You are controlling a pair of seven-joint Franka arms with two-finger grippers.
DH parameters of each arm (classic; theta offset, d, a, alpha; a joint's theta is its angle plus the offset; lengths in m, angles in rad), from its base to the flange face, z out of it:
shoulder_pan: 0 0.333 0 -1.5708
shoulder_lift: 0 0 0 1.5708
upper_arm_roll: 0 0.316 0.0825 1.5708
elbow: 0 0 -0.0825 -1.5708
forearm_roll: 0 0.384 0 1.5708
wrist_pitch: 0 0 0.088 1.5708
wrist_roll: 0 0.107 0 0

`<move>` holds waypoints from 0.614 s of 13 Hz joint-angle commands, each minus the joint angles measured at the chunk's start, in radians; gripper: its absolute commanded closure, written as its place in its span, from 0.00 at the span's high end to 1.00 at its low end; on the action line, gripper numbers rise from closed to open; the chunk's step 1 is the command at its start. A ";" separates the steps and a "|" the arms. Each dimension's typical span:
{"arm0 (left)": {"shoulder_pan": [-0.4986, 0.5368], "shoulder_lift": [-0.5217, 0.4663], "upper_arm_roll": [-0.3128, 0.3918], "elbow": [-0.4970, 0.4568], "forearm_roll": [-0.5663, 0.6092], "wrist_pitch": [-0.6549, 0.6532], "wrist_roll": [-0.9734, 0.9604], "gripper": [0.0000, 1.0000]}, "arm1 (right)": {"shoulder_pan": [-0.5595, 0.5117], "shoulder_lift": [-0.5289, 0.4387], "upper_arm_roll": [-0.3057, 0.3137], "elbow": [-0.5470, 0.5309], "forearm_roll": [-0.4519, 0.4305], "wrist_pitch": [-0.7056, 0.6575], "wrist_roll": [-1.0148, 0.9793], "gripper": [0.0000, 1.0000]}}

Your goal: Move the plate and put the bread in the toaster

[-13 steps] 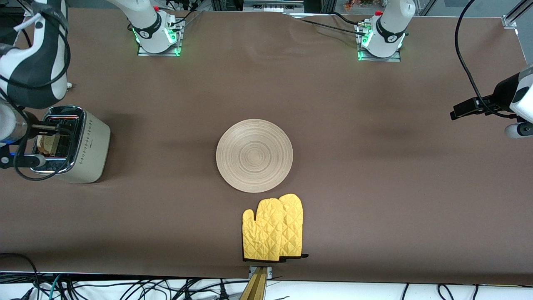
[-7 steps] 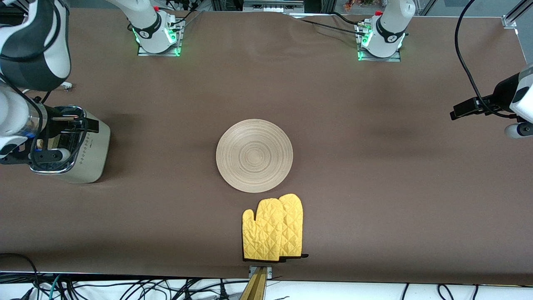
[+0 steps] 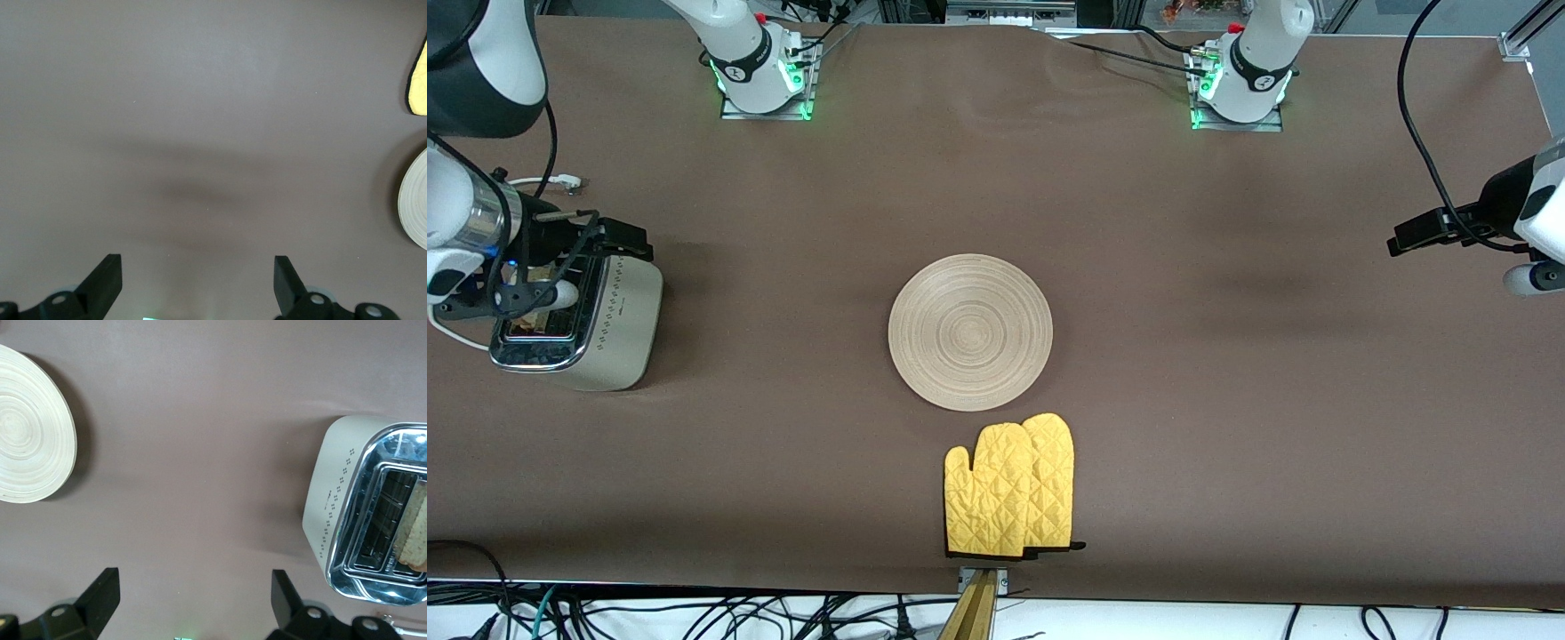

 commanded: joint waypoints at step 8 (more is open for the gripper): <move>-0.003 0.001 0.000 0.001 -0.022 -0.003 -0.014 1.00 | -0.060 -0.170 0.030 -0.090 -0.068 0.026 0.016 1.00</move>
